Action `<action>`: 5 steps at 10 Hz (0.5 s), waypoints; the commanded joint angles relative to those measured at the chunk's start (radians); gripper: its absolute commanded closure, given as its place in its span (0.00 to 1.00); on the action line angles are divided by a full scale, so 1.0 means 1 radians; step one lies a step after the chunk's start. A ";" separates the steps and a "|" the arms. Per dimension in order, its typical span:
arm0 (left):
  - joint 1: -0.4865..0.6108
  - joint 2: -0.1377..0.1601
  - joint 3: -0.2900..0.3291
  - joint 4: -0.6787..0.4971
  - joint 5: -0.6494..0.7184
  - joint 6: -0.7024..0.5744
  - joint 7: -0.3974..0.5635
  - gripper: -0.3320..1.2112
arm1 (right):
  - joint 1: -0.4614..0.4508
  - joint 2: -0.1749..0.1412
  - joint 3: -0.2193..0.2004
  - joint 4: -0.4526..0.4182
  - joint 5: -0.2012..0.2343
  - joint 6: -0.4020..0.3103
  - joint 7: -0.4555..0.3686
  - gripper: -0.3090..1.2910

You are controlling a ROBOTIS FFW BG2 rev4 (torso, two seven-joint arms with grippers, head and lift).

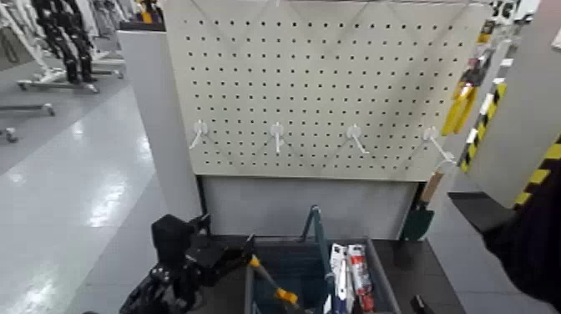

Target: Put the yellow paint brush into the crate.

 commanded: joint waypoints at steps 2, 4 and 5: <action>0.118 -0.025 0.057 -0.018 -0.032 -0.071 0.073 0.27 | 0.000 -0.001 -0.001 0.001 -0.002 -0.001 0.000 0.27; 0.170 -0.023 0.057 -0.032 -0.049 -0.126 0.145 0.27 | 0.000 -0.003 -0.002 -0.001 0.000 -0.001 0.000 0.27; 0.193 -0.023 0.054 -0.041 -0.064 -0.149 0.179 0.27 | 0.000 -0.003 -0.002 -0.002 0.003 -0.001 0.000 0.27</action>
